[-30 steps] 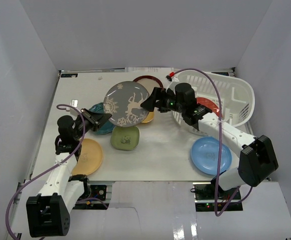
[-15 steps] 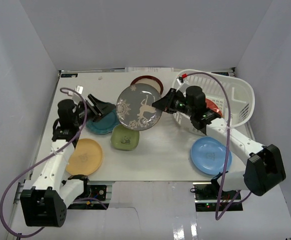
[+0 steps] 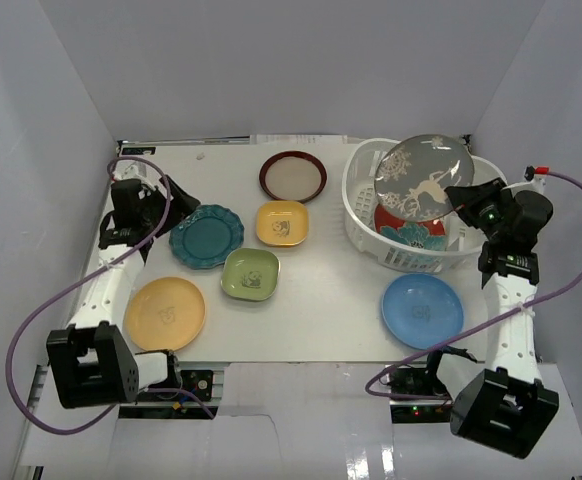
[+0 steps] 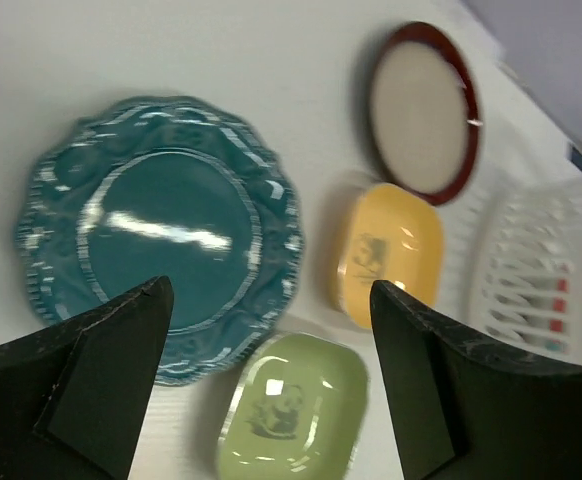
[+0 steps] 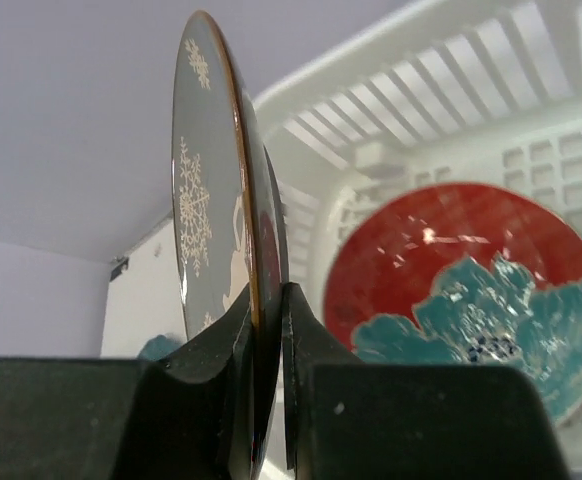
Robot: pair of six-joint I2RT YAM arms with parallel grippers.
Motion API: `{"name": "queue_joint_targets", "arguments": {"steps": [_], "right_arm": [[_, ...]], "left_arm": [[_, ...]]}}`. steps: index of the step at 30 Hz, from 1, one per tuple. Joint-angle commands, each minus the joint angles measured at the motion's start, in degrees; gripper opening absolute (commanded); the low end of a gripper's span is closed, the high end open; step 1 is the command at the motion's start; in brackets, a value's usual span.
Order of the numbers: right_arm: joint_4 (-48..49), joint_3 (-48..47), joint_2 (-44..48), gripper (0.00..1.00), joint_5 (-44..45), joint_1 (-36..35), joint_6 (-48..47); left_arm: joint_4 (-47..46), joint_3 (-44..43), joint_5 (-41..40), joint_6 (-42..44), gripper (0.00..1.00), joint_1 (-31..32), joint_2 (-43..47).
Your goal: Place the plates into the plastic bin on the countertop
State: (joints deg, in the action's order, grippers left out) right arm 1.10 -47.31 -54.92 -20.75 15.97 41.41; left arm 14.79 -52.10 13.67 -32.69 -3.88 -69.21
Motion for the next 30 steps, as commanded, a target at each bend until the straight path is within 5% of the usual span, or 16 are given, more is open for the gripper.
{"name": "queue_joint_targets", "arguments": {"steps": [1,12,14,18,19,21,27,30], "right_arm": [[4.08,2.21,-4.31,0.08,-6.84,2.05,0.69],[7.07,5.65,-12.05,0.09,-4.84,2.40,0.34],[6.11,6.26,-12.06,0.23,-3.68,2.49,-0.80],[2.59,5.91,-10.83,0.66,0.00,2.14,-2.82],[1.89,5.56,-10.39,0.84,0.88,2.05,-3.17],[-1.10,3.99,-9.42,1.00,3.86,1.44,-4.93],[-11.01,2.31,-3.11,0.90,22.38,-0.50,-6.44],[-6.31,8.36,1.74,0.90,27.45,-0.59,-4.67]], "left_arm": [[2.44,-0.64,-1.74,2.02,0.90,-5.07,-3.11],[-1.43,-1.25,6.45,-1.24,0.91,-12.82,-17.97],[-1.51,-1.78,7.68,-0.98,0.91,-12.91,-20.43],[-2.22,-1.61,8.12,-0.62,0.91,-12.91,-23.16],[-2.22,-1.69,8.04,-0.54,0.91,-13.08,-23.69],[-2.65,-1.34,7.95,-0.45,0.89,-13.26,-25.18],[-5.47,1.02,10.93,-2.46,0.82,-14.31,-29.31],[-8.53,3.74,13.65,-4.74,0.75,-15.97,-30.02]]}}
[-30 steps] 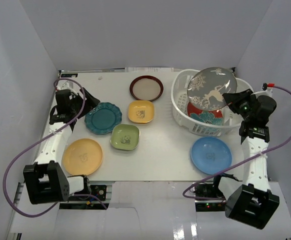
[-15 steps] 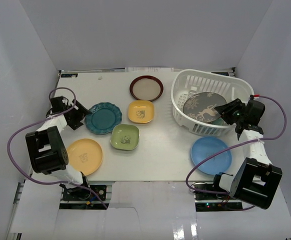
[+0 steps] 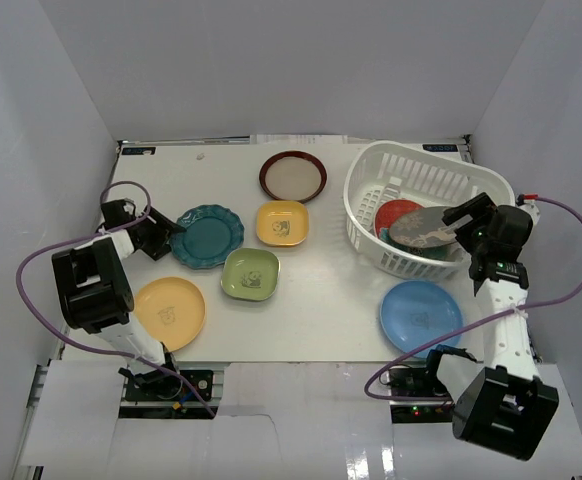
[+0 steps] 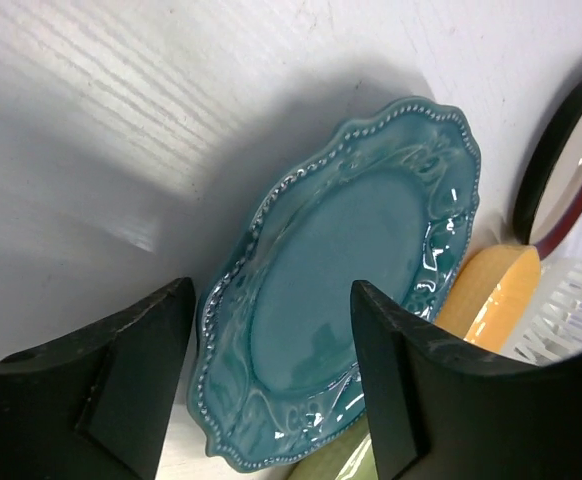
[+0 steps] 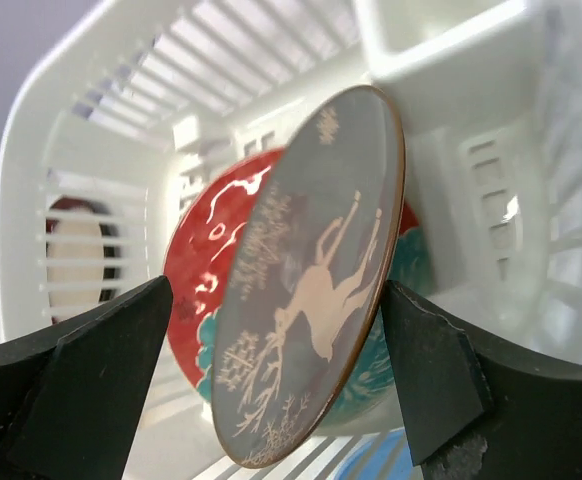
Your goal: Place the plates into the plastic bin on the countertop
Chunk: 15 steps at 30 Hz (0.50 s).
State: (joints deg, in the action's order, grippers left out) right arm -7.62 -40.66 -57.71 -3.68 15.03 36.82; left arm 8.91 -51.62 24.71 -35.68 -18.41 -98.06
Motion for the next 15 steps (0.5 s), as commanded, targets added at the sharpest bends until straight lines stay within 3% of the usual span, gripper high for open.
{"name": "queue_joint_targets", "arguments": {"steps": [1,5,10,12,15], "right_arm": [[1.04,0.60,4.02,0.90,9.06,0.27,-1.12],[-1.08,-2.48,-1.07,0.90,0.18,0.18,-3.59],[-3.19,-3.19,-3.98,0.92,-2.99,0.18,-7.10],[-5.72,-3.54,-6.43,0.97,-3.96,0.09,-9.38],[-6.79,-4.33,-8.98,0.87,-5.10,-0.43,-11.50]], "left_arm": [[-2.93,3.71,2.97,-2.02,0.73,-1.80,-1.25],[-3.02,3.89,2.80,-1.76,0.71,-1.80,-1.78],[-3.28,3.89,3.59,-1.76,0.70,-1.80,-2.92],[-3.37,3.89,3.59,-1.76,0.68,-1.80,-3.27],[-3.72,4.15,4.20,-2.02,0.64,-1.80,-3.63]]}}
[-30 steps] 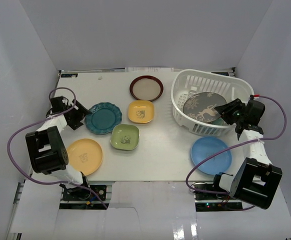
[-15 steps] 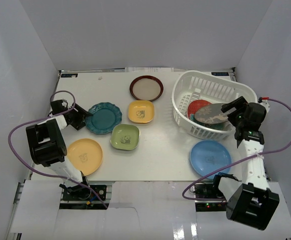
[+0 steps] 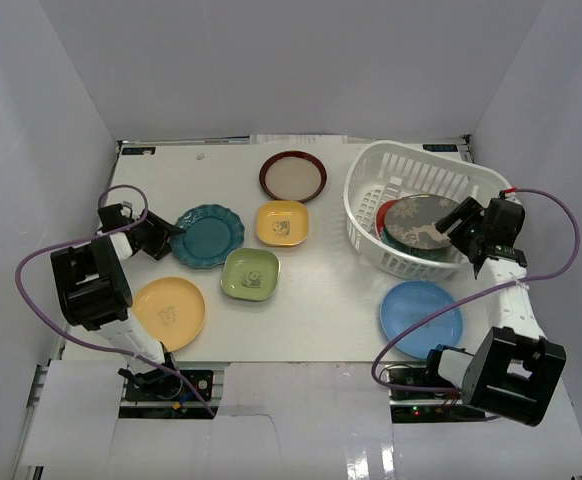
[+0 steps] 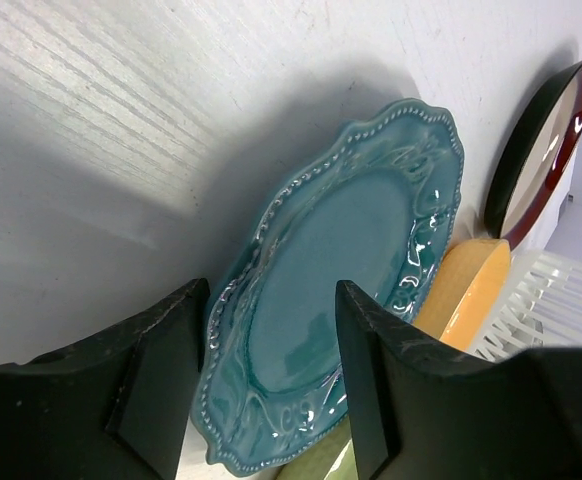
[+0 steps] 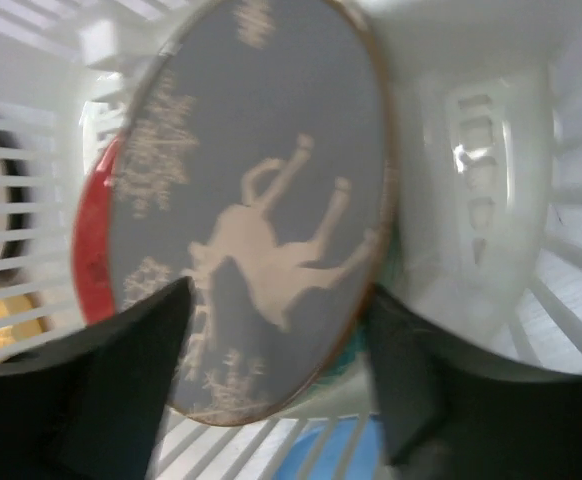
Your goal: Place the plates into the plastic bin on the countertop
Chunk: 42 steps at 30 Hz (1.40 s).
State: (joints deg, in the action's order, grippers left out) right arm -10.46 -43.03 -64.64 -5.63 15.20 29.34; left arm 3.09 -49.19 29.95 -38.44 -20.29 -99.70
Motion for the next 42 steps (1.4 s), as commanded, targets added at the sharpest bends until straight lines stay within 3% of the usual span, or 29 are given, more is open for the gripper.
{"name": "queue_joint_targets", "arguments": {"steps": [1,2,4,5,8,9,11,18,21,25,29,31,32,33,36,42], "right_arm": [[-5.35,-3.02,-2.59,0.65,-1.51,-1.13,-4.73],[-5.97,-3.73,-3.12,0.59,-0.01,-2.62,-5.43],[-9.29,-5.83,-5.66,0.63,5.16,-4.03,-7.97],[-10.10,-7.76,-6.71,0.75,7.89,-4.91,-8.86],[-13.70,-10.75,-10.23,0.97,15.01,-8.16,-12.19],[-13.89,-12.16,-11.20,0.99,17.12,-10.52,-13.07],[-15.02,-14.61,-13.65,0.91,21.53,-13.25,-15.01],[-20.75,-21.57,-19.83,0.90,25.40,-18.36,-17.92],[-16.80,-21.49,-13.53,0.90,20.85,-18.54,-15.73],[-11.26,-23.85,-5.68,0.90,7.43,-18.72,-13.09],[-7.57,-19.67,2.31,0.90,-0.60,-21.61,-9.41],[-3.89,-14.83,7.41,0.92,-6.30,-23.28,-6.24],[0.05,-9.93,10.12,0.93,-8.41,-26.07,-3.53],[1.83,-7.62,11.19,0.93,-8.43,-28.01,-2.46],[5.00,-2.77,11.82,0.93,-7.73,-35.22,-0.69],[7.72,-2.06,8.04,0.93,-5.72,-46.92,-0.08]], "left_arm": [[2.09,1.82,-0.86,0.73,0.64,0.08,-1.99],[2.09,1.82,-0.95,0.73,0.62,0.08,-1.82],[2.00,2.08,-1.30,0.64,0.61,0.08,-1.29],[2.09,2.25,-2.09,0.47,0.61,0.17,-1.02],[1.57,2.61,-2.36,-0.23,0.59,0.08,-0.49],[1.48,2.69,-2.27,-0.32,0.59,0.08,-0.49],[1.39,2.69,-2.10,-0.50,0.59,0.08,-0.49],[1.39,2.70,-0.69,-0.59,0.61,0.08,-1.11],[1.39,2.78,0.19,-0.24,0.63,0.08,-1.55],[0.95,2.61,0.19,0.12,0.63,0.25,-2.34],[-1.94,3.83,3.08,-1.55,0.52,0.34,-4.36],[-5.27,5.06,4.84,-2.43,0.30,0.26,-5.32],[-6.59,5.33,5.81,-3.22,0.06,0.26,-5.33],[-6.70,5.51,5.56,-3.31,0.00,0.26,-5.07],[-5.91,6.03,3.01,-2.61,0.00,-0.01,-2.17],[-3.62,7.00,-1.29,-2.43,0.00,-0.71,9.59]]}}
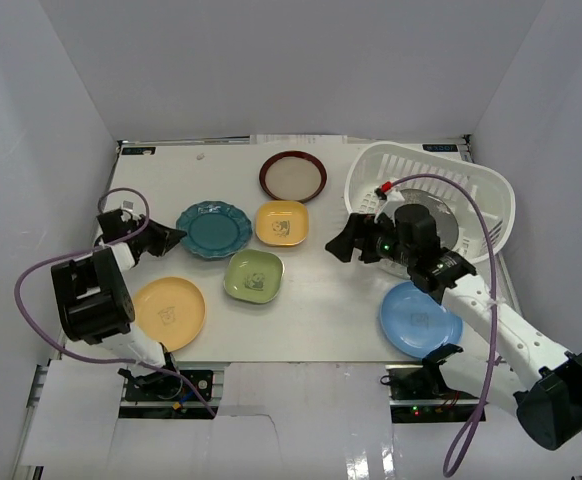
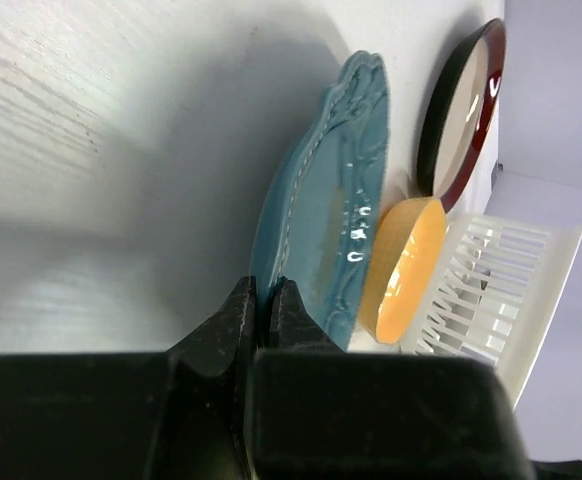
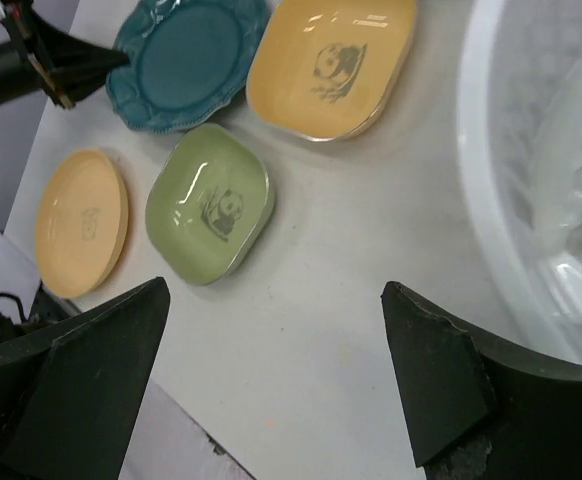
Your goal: Place the plates into the plastic bin on the countertop
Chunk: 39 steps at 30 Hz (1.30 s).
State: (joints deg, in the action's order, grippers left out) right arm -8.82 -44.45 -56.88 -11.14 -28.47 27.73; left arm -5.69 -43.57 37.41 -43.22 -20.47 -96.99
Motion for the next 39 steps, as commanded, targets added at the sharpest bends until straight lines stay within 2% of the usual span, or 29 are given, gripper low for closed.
{"name": "queue_joint_targets", "arguments": {"steps": [1,6,12,15,20,23,27,32,35,36,39], "right_arm": [[6.79,-0.73,-0.24,0.93,-0.46,-5.44,1.89],[12.67,-1.52,-4.81,0.91,-4.14,-10.20,4.43],[15.84,-4.15,-8.77,0.90,-6.26,-11.52,6.81],[16.56,-6.70,-11.31,0.90,-5.39,-11.52,8.13],[11.92,-14.41,-16.94,0.90,-0.40,-11.08,4.89],[10.15,-16.63,-18.00,0.90,-0.64,-8.80,3.48],[9.43,-16.21,-17.39,0.90,-3.53,-3.19,3.82],[9.61,-14.44,-16.68,0.90,-10.64,-1.06,3.74],[13.90,-11.90,-15.89,0.96,-15.73,-0.71,5.22],[15.57,-11.11,-15.80,1.00,-17.59,-0.36,7.23],[23.22,-8.12,-16.15,0.91,-24.27,0.08,10.67]], "left_arm": [[5.17,1.65,-8.84,2.27,0.00,-0.54,8.90],[-4.05,6.91,-2.18,-6.85,0.00,-0.62,21.20],[-2.39,4.81,-2.17,-9.16,0.00,-0.54,29.13],[-4.23,5.69,1.78,-12.75,0.00,-0.10,33.00],[-6.87,6.66,7.50,-15.84,0.00,8.59,39.06],[-6.87,7.10,8.55,-16.80,0.00,12.38,42.57],[-7.49,6.66,11.53,-18.82,0.00,14.83,44.08],[-10.13,5.87,14.01,-20.59,0.00,18.18,43.56],[-11.27,5.34,15.23,-21.29,0.00,19.59,42.41],[-11.44,4.90,15.41,-21.38,0.00,21.94,41.71],[-11.53,4.03,15.24,-21.20,0.00,23.63,40.74]]}}
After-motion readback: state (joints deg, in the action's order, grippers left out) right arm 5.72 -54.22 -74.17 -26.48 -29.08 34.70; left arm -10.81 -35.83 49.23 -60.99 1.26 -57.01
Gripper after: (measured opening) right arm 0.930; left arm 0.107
